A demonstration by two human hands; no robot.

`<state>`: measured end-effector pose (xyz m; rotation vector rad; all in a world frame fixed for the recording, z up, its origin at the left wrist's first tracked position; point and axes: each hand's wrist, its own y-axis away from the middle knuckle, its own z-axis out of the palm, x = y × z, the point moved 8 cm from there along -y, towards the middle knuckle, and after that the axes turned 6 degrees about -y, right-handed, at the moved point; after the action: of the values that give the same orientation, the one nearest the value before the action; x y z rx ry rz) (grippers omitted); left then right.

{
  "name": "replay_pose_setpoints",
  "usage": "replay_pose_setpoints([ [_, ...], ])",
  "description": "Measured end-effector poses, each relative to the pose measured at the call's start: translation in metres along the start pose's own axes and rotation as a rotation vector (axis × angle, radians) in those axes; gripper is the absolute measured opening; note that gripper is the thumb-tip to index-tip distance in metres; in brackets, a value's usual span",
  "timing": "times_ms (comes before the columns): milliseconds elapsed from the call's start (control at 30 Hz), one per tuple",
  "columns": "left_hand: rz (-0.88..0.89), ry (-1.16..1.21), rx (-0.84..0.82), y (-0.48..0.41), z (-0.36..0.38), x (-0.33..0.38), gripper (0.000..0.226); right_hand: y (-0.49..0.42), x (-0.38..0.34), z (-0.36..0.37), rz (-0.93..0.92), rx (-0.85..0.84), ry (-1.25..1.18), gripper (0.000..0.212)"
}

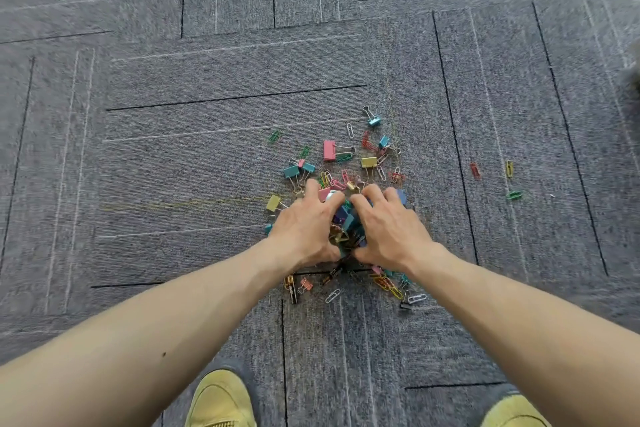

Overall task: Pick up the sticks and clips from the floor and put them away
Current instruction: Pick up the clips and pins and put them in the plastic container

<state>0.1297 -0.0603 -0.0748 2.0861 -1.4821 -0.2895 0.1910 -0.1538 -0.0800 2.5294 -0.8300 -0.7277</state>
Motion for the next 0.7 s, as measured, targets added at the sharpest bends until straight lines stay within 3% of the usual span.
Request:
replay_pose_setpoints([
  [300,-0.08,0.252,0.011,0.0,0.005,0.001,0.047,0.0,0.0,0.001,0.035,0.026,-0.226,0.04],
  [700,-0.047,0.537,0.035,0.003,-0.027,-0.018,0.038,-0.008,0.005,-0.028,-0.025,-0.073,-0.443,0.018],
])
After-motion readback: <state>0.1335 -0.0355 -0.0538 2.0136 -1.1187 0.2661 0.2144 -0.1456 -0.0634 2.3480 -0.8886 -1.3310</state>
